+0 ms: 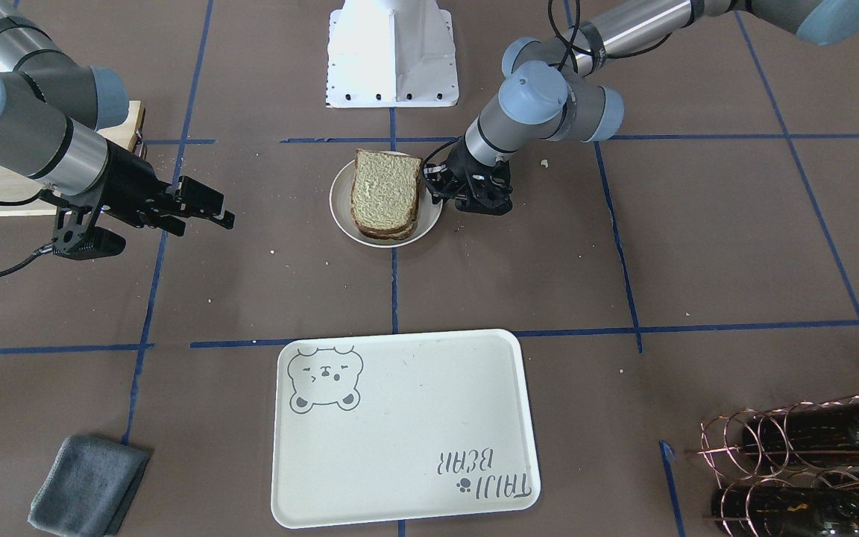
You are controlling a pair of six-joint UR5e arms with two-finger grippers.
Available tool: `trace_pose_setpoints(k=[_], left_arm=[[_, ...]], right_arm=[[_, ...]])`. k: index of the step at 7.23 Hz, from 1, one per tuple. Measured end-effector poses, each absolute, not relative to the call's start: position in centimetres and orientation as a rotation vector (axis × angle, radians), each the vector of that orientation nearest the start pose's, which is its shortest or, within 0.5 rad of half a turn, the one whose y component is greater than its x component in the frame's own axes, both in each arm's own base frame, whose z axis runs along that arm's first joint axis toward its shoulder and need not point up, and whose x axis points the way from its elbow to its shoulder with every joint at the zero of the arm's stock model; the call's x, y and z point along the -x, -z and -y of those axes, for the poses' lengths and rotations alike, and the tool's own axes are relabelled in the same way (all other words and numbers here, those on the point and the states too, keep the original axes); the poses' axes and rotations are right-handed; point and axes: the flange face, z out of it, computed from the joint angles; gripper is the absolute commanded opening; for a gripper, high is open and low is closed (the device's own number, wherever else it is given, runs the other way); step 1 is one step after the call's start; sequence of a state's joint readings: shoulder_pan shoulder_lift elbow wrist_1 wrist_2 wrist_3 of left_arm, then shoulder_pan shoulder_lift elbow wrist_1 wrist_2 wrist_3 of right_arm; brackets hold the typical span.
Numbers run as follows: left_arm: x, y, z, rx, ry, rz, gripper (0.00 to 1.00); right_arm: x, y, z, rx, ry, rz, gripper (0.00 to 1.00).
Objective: Make sandwich and place on tray
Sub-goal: 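Grip the rim of the white plate with the left gripper, then slide the plate with the left gripper onto the bear tray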
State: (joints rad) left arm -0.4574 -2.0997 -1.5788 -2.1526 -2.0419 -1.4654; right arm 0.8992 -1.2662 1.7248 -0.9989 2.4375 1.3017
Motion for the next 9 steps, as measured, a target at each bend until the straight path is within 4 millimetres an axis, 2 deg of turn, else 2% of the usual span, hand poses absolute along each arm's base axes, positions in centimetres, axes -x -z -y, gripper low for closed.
trace_pose_setpoints(k=[2,4,6,7,9], left_arm=[[-55.8,-26.4,38.2,0.131,0.156,-1.216,0.00],[-53.6,-25.0,41.0,0.149,0.344,-1.273,0.00],[-51.8,-23.6,45.4,0.088,0.501,-1.299,0.00],[-52.0,-23.2,48.4,0.082,0.594,-1.293,0.00],[-54.6,-23.1,54.5,0.048,0.747,-1.255,0.00]], right_arm=[[31.9,-34.2,49.4,0.124,-0.101,1.227,1.00],[31.4,-34.2,49.4,0.122,-0.105,1.229,1.00],[30.1,-34.2,49.5,0.129,-0.110,1.237,1.00],[29.8,-34.2,49.6,0.131,-0.112,1.240,1.00],[29.4,-34.2,49.5,0.137,-0.109,1.245,1.00]])
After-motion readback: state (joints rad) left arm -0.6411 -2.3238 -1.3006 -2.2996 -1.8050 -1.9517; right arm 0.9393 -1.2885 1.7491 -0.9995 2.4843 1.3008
